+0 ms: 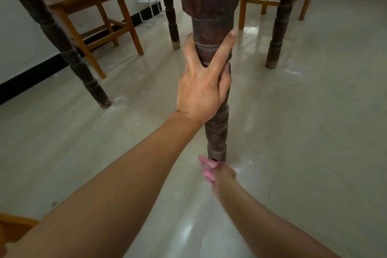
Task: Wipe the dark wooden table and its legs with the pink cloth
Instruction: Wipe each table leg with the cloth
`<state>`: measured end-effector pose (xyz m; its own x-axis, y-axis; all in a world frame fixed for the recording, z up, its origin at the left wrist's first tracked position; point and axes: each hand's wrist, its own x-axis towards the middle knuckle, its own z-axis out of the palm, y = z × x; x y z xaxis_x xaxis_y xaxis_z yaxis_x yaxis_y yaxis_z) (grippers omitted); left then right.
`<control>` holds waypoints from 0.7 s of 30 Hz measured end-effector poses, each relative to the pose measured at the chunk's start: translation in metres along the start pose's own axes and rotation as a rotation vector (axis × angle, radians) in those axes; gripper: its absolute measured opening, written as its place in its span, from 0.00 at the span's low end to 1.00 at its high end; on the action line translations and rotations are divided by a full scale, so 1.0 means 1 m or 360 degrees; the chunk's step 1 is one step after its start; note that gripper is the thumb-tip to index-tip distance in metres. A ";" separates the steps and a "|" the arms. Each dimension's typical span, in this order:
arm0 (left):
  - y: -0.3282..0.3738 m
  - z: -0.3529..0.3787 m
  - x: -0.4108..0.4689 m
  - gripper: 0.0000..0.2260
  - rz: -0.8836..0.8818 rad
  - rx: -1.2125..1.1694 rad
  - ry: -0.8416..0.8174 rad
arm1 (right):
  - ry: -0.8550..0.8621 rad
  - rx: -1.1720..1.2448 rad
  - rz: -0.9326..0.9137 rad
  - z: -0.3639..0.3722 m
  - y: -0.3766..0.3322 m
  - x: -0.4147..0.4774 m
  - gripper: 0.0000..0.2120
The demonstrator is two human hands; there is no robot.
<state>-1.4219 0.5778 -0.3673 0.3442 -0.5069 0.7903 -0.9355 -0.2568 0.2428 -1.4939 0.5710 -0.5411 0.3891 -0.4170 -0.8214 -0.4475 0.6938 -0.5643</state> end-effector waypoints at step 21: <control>0.032 -0.191 -0.016 0.19 -0.0834 0.0196 -0.1269 | -0.0214 -0.1366 0.0145 -0.093 -0.019 -0.266 0.06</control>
<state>-1.4728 0.7346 -0.2649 0.7118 -0.7018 -0.0278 -0.6479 -0.6714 0.3597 -1.6639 0.6140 -0.3202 0.3899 -0.2710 -0.8801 -0.9122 0.0167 -0.4093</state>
